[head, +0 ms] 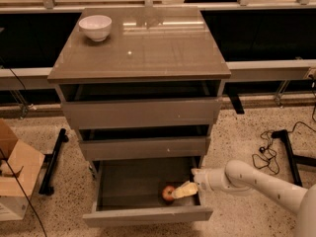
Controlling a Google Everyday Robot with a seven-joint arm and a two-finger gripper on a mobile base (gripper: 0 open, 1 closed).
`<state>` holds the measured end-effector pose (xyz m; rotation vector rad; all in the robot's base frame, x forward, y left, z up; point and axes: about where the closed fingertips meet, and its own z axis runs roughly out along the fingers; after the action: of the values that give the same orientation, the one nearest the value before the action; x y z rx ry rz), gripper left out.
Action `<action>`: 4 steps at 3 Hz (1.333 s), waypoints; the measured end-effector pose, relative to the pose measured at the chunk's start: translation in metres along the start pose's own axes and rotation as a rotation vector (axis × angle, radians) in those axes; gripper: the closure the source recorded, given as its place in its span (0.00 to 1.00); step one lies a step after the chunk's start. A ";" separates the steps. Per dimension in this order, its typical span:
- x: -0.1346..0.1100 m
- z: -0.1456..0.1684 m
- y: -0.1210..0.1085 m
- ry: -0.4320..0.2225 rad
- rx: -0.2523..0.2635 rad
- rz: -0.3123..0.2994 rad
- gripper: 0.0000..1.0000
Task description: Pick apple from bottom drawer and place on counter
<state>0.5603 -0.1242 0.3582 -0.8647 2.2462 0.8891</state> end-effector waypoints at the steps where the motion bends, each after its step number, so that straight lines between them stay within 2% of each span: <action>1: 0.015 0.051 -0.008 0.083 0.027 -0.033 0.00; 2: 0.030 0.090 -0.014 0.133 0.034 -0.048 0.00; 3: 0.051 0.137 -0.034 0.161 0.062 -0.042 0.00; 4: 0.063 0.158 -0.052 0.157 0.099 -0.023 0.00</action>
Offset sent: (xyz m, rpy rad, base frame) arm 0.0240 0.0675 -0.1227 -0.1890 0.0428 0.0796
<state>0.6002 -0.0591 0.1975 -0.9409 2.3869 0.7145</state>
